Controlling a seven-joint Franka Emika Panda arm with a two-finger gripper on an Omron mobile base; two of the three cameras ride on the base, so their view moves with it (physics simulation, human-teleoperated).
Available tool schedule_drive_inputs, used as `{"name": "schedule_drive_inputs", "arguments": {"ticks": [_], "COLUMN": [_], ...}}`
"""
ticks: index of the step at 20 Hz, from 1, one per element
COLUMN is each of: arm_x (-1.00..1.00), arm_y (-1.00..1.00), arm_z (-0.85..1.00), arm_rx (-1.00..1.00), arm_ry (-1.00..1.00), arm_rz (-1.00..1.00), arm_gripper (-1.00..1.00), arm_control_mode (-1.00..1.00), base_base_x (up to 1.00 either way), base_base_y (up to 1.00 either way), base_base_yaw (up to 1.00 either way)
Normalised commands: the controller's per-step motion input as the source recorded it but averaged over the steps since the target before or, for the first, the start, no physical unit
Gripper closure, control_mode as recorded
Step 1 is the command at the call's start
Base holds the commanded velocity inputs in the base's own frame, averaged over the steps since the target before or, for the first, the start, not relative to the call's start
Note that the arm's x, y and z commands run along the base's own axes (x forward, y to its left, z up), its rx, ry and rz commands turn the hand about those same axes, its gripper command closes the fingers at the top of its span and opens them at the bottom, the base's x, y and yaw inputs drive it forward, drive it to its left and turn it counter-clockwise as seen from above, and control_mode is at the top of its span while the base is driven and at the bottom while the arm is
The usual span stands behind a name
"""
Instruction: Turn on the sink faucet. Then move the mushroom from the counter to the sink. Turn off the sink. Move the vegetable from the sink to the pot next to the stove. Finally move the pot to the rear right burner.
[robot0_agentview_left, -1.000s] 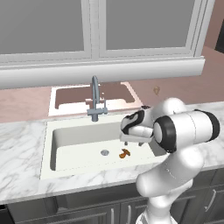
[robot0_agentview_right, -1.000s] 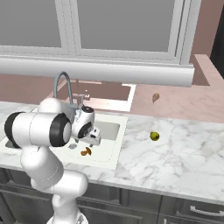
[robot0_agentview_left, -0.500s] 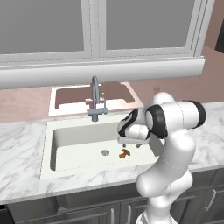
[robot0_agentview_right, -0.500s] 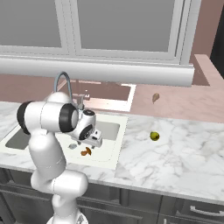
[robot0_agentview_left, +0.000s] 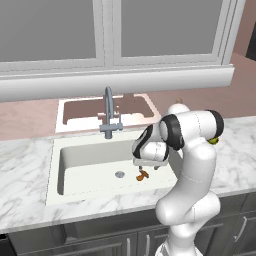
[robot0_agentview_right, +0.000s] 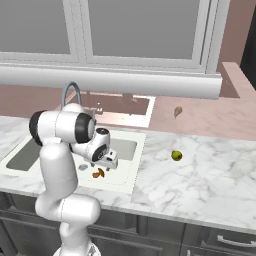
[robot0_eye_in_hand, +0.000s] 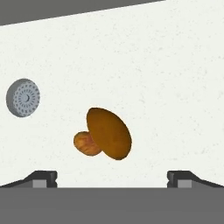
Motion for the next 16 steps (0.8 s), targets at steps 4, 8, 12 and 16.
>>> {"name": "schedule_drive_inputs", "arguments": {"ticks": [4, 8, 12, 16], "arm_x": [0.11, 0.12, 0.11, 0.03], "arm_y": [0.02, 0.01, 0.03, 0.01], "arm_z": [-0.17, -0.18, -0.16, -0.12], "arm_rx": [-0.01, 0.00, 0.00, 0.00], "arm_ry": [0.00, 0.00, 0.00, 0.00], "arm_rz": [0.00, 0.00, 0.00, 0.00], "arm_gripper": [-1.00, -1.00, -1.00, -1.00], "arm_control_mode": [-1.00, -1.00, -1.00, -1.00], "base_base_x": [0.00, 0.00, 0.00, 0.00], "base_base_y": [0.00, 0.00, 0.00, 0.00], "base_base_yaw": [0.00, 0.00, 0.00, 0.00]}}
